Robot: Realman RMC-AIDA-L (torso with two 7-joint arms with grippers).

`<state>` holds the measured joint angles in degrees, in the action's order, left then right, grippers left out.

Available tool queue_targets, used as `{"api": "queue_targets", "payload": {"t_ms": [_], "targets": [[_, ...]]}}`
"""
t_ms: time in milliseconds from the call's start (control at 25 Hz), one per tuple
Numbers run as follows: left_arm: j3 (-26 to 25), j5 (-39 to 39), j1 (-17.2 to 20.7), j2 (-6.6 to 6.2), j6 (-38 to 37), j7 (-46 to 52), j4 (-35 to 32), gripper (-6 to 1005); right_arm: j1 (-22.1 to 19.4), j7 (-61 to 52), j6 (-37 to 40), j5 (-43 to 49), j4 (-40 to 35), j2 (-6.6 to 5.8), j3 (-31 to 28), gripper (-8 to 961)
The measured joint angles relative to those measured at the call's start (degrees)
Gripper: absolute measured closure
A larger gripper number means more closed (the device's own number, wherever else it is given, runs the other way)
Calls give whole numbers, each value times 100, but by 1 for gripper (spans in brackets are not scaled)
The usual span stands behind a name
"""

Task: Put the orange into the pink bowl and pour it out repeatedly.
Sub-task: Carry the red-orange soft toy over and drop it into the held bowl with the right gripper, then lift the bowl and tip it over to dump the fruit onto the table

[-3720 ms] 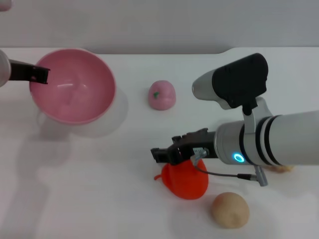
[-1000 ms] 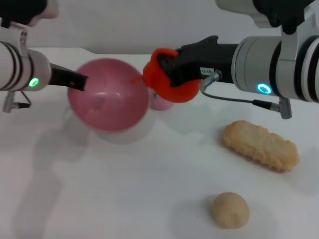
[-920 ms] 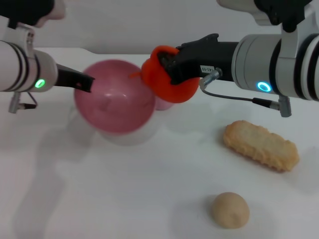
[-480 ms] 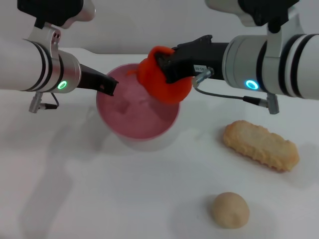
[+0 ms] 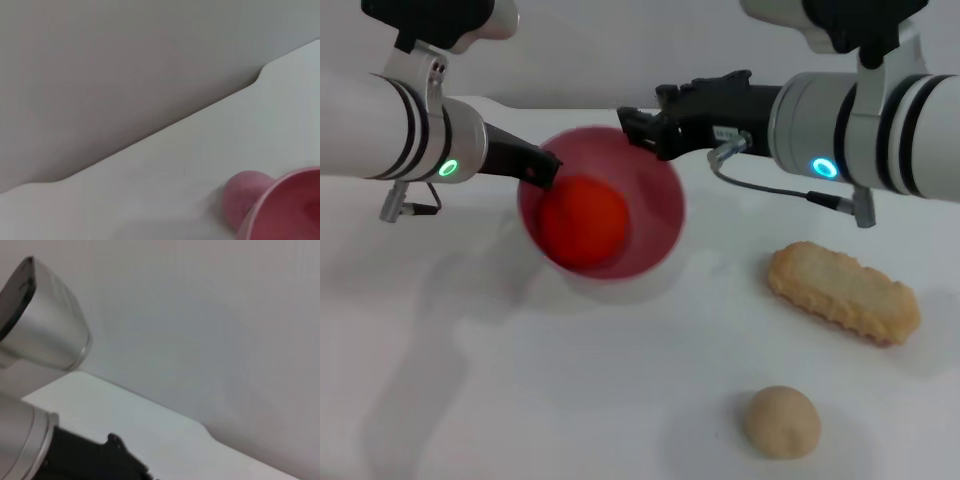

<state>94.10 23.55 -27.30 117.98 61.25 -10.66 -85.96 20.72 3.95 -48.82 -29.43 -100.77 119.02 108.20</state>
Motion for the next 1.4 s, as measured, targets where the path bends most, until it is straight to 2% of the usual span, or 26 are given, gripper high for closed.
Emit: {"api": "queue_targets", "payload": {"t_ms": [200, 360, 400, 480, 600, 680, 760, 800, 840, 880, 920, 960, 1080, 1200, 1240, 1280, 1320, 1400], "targets": [[30, -42, 53, -1, -111, -590, -81, 953, -320, -212, -69, 37, -58, -9, -452, 556], [110, -221, 257, -4, -455, -1241, -341, 953, -758, -232, -354, 43, 63, -3, -1151, 465], [462, -727, 497, 3, -905, -1511, -624, 953, -849, -224, -420, 44, 99, -3, -1306, 443], [601, -885, 571, 5, -1046, -1533, -689, 953, -999, -193, -522, 45, 194, -2, -1550, 421], [1729, -2367, 983, 5, -2069, -1682, -915, 953, -1140, -178, -583, 47, 406, -1, -1774, 423], [2075, -2964, 993, 20, -2152, -1736, -867, 953, -1181, -172, -594, 49, 549, -4, -1815, 424], [2219, -3209, 988, 28, -2153, -1740, -821, 953, -1190, -167, -596, 50, 637, -7, -1808, 423], [2751, -4004, 942, 34, -2141, -1725, -680, 953, -1191, -165, -597, 50, 671, -8, -1803, 423], [2778, -4057, 942, 34, -2141, -1724, -674, 953, -1188, -165, -597, 51, 703, -11, -1799, 422], [3025, -4483, 958, 33, -2169, -1707, -628, 953, -1184, -162, -598, 51, 727, -14, -1799, 422], [3025, -4483, 958, 33, -2169, -1707, -628, 953, -1182, -157, -599, 51, 740, -15, -1800, 422], [3350, -5100, 1036, 43, -2262, -1621, -580, 953, -1180, -150, -599, 52, 747, -16, -1809, 421], [3800, -6273, 1220, 49, -2512, -1151, -572, 953, -1181, -145, -601, 52, 755, -20, -1817, 420], [4016, -6983, 1270, 52, -2554, -787, -498, 953, -1159, -131, -603, 52, 796, -30, -1821, 419], [4016, -6983, 1270, 52, -2554, -787, -498, 953, -1152, -120, -603, 52, 807, -32, -1822, 419], [4223, -7841, 1302, 52, -2529, -275, -350, 953, -1148, -112, -603, 52, 809, -32, -1822, 418], [4344, -8344, 1310, 54, -2478, 26, -248, 953, -1145, -106, -603, 52, 813, -32, -1823, 418], [4518, -8883, 1296, 59, -2333, 354, -121, 953, -1127, -99, -604, 52, 821, -32, -1825, 417]]}}
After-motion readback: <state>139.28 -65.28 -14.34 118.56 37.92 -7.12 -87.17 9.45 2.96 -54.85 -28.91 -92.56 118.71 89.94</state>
